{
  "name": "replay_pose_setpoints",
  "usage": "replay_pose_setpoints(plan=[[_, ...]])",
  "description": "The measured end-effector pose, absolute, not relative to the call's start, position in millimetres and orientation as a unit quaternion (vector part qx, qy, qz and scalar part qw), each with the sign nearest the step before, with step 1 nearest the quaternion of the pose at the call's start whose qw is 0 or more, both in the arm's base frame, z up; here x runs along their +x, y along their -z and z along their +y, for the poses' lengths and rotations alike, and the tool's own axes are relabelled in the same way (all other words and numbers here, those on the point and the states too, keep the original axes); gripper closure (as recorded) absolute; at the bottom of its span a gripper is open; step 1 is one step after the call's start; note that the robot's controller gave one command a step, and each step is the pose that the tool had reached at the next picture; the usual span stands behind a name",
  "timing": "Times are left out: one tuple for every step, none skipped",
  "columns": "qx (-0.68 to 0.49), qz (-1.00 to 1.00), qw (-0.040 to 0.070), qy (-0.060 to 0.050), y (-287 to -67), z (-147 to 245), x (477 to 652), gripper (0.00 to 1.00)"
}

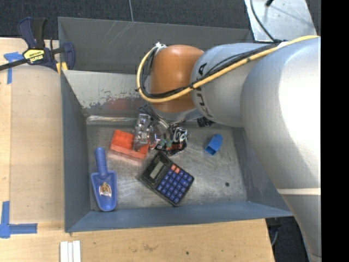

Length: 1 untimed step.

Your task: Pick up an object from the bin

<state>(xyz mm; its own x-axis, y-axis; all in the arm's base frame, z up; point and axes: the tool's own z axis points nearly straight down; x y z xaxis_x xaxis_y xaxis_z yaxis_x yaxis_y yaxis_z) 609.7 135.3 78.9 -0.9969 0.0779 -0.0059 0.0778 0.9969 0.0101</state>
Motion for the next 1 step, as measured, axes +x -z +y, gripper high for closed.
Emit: replay_pose_setpoints(plan=[[0.037,0.999,0.004,-0.005,-79.2,135.2,608.7,1.0]])
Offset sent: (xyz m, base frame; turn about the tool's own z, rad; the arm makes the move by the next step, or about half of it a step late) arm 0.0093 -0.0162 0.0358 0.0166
